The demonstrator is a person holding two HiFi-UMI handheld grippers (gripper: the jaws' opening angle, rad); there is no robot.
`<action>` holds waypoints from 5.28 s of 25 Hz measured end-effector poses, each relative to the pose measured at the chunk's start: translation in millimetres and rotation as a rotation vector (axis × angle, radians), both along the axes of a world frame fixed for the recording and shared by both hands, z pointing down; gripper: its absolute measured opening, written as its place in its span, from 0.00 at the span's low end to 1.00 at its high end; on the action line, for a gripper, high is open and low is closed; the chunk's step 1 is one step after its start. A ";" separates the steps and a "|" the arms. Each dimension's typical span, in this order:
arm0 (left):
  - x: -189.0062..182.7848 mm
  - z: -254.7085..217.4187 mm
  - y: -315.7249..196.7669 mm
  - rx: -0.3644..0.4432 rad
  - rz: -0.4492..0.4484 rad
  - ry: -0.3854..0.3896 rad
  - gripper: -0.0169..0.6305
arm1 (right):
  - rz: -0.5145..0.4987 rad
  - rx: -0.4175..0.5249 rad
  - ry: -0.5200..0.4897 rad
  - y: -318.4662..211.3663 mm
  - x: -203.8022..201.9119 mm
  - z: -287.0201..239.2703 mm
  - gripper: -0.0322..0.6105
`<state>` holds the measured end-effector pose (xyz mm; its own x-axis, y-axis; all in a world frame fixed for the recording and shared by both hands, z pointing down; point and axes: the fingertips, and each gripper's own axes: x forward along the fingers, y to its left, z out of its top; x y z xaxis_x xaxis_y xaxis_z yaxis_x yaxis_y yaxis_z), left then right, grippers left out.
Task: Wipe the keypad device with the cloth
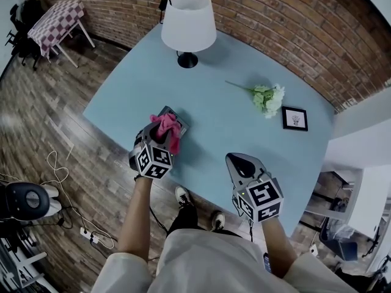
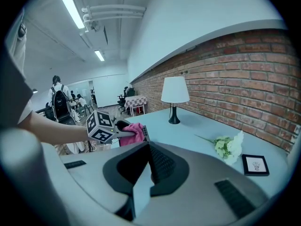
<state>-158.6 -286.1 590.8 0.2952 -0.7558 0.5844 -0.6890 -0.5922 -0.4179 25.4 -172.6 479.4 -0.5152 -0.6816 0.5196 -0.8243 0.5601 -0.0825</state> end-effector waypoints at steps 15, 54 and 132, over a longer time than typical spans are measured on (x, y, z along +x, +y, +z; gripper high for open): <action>11.3 16.0 15.3 -0.061 0.064 -0.164 0.29 | 0.003 -0.015 0.009 4.9 4.3 7.0 0.08; 0.7 -43.6 -41.9 0.001 -0.333 0.412 0.28 | 0.048 -0.016 0.002 24.6 36.9 1.9 0.08; -13.4 -95.4 152.5 -0.035 -0.396 0.381 0.28 | -0.215 0.188 -0.048 51.8 -7.5 -74.6 0.08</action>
<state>-172.0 -133.6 495.3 0.1875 -0.8340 0.5189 -0.9607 -0.2657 -0.0800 17.9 -120.8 404.8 -0.6793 -0.6361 0.3659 -0.6826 0.7307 0.0032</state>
